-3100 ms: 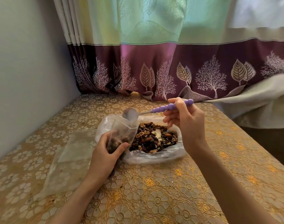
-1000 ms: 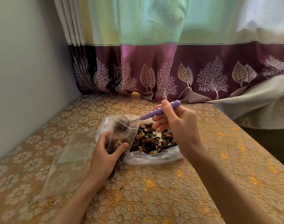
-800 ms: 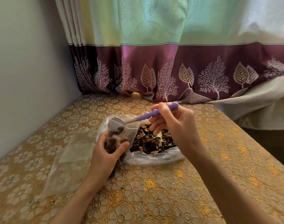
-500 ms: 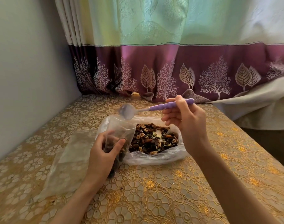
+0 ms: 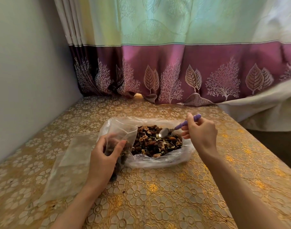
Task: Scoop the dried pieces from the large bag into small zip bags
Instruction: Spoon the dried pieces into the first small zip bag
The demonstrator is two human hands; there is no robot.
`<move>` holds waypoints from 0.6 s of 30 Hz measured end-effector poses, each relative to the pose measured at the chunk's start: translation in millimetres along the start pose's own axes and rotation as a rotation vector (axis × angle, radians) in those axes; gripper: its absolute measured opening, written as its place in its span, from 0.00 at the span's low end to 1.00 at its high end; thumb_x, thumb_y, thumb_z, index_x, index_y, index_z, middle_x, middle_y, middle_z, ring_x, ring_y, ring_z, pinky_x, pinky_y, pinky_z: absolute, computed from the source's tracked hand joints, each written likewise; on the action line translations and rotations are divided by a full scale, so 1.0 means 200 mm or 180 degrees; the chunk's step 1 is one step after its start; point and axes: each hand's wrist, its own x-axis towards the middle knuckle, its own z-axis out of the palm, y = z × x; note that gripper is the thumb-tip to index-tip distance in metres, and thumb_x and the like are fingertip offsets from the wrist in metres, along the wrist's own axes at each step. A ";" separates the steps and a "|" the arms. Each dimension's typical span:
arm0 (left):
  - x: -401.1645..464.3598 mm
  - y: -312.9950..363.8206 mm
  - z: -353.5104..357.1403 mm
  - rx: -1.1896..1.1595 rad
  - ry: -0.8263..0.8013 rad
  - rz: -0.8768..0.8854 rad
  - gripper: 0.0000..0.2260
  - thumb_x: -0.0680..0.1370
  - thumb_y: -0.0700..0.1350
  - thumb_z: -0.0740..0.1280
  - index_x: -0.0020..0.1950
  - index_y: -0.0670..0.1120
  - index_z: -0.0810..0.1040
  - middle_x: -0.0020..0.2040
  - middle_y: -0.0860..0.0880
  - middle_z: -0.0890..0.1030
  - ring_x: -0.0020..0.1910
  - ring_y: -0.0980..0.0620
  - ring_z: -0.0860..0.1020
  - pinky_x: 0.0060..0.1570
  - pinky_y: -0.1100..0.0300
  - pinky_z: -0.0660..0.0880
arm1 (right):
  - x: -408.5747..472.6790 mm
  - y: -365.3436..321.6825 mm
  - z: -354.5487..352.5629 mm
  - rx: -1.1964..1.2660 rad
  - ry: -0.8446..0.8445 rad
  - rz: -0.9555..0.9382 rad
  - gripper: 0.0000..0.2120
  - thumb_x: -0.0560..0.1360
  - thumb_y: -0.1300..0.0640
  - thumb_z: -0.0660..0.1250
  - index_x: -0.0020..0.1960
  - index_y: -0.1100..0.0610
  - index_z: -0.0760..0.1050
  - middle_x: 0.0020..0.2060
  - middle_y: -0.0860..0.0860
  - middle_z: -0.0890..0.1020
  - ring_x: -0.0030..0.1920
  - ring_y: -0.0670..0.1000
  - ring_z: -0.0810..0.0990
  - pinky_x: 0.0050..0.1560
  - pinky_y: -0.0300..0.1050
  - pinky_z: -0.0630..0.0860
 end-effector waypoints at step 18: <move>0.01 0.00 0.00 0.0054 -0.0116 -0.0012 0.10 0.67 0.56 0.66 0.47 0.58 0.74 0.39 0.52 0.79 0.40 0.67 0.75 0.39 0.71 0.70 | -0.01 -0.01 0.01 0.0872 -0.0443 0.1361 0.16 0.80 0.61 0.59 0.36 0.64 0.76 0.28 0.53 0.83 0.23 0.45 0.79 0.21 0.31 0.71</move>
